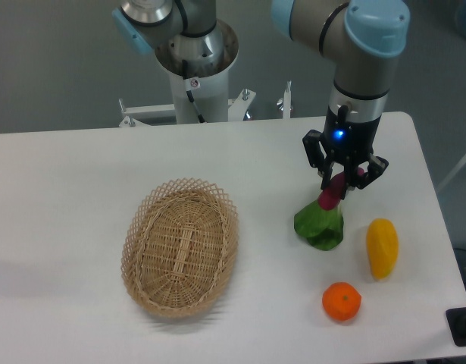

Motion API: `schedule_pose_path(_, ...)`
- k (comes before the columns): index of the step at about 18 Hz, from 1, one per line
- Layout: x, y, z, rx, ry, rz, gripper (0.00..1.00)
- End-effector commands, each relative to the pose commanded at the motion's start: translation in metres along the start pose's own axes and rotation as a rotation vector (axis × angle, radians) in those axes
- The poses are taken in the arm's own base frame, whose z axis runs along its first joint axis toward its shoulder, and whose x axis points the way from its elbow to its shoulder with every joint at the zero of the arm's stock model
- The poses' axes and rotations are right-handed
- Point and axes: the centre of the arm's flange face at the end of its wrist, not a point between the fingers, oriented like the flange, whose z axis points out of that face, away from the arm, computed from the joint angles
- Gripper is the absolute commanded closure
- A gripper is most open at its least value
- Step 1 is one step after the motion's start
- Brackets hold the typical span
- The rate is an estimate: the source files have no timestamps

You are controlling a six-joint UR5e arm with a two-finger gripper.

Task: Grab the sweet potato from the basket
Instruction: 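Carry the held sweet potato away from the basket above the bok choy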

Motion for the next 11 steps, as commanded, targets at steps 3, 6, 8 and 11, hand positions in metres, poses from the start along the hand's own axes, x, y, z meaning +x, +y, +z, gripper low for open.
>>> schedule_pose_path(3,0.0006,0.0001,-0.0003,0.0,0.0,0.0,0.7)
schedule_pose_path(6,0.0018,0.0009,0.0024,-0.001,0.004,-0.001,0.7)
schedule_pose_path(8,0.0016,0.0008,0.0022,-0.001,0.003,-0.001,0.7)
schedule_pose_path(11,0.0011,-0.0006,0.0002,0.001,-0.001,0.002,0.7)
